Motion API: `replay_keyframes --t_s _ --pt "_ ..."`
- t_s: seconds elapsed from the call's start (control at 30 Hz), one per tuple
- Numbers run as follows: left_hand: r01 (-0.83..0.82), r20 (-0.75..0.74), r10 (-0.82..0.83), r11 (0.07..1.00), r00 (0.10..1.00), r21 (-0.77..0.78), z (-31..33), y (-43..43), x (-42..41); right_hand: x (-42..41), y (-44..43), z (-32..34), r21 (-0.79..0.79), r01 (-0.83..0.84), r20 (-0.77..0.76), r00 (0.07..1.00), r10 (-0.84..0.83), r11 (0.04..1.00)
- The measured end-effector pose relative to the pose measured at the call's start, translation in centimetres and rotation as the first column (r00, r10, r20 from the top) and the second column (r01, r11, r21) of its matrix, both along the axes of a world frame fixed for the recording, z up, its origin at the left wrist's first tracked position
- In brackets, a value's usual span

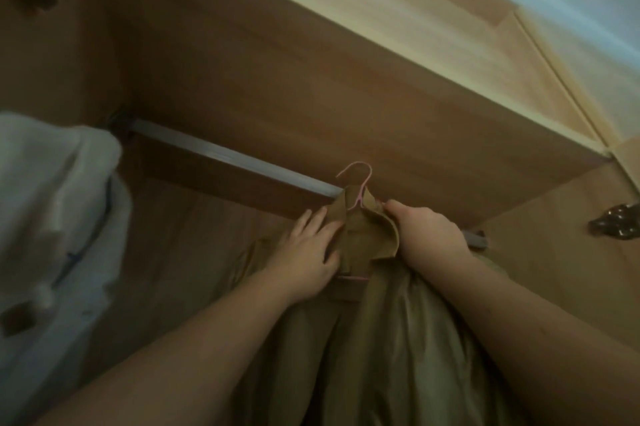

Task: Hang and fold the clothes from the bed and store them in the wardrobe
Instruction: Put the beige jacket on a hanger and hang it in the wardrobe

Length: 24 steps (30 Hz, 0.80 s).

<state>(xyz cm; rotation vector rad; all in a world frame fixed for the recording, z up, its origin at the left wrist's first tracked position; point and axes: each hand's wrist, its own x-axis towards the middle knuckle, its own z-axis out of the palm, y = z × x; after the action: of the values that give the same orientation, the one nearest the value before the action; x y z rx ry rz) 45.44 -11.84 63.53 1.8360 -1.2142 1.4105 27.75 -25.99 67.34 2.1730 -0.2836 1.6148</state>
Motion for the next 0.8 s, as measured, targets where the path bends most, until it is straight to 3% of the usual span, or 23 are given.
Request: replay_keyframes --t_s 0.17,0.37,0.6,0.8 --pt "-0.035 -0.045 0.037 0.999 0.998 0.039 -1.2 -0.8 2.4 2.7 -0.6 -0.5 -0.052 0.04 0.01 0.999 -0.04 0.998" --pt "-0.038 -0.085 0.041 0.998 0.996 0.044 -1.4 -1.4 2.8 4.7 -1.1 -1.0 0.002 0.041 -0.022 0.999 -0.041 0.999" --pt "-0.01 -0.061 0.011 1.0 0.998 0.013 -0.3 -1.7 1.6 4.4 -1.9 0.0 -0.006 0.008 0.064 0.998 -0.008 1.0" --pt "-0.025 -0.137 0.03 0.999 0.99 0.037 -1.4 -1.1 1.4 4.7 -1.0 -0.3 0.0 0.049 -0.05 0.998 -0.049 0.999"
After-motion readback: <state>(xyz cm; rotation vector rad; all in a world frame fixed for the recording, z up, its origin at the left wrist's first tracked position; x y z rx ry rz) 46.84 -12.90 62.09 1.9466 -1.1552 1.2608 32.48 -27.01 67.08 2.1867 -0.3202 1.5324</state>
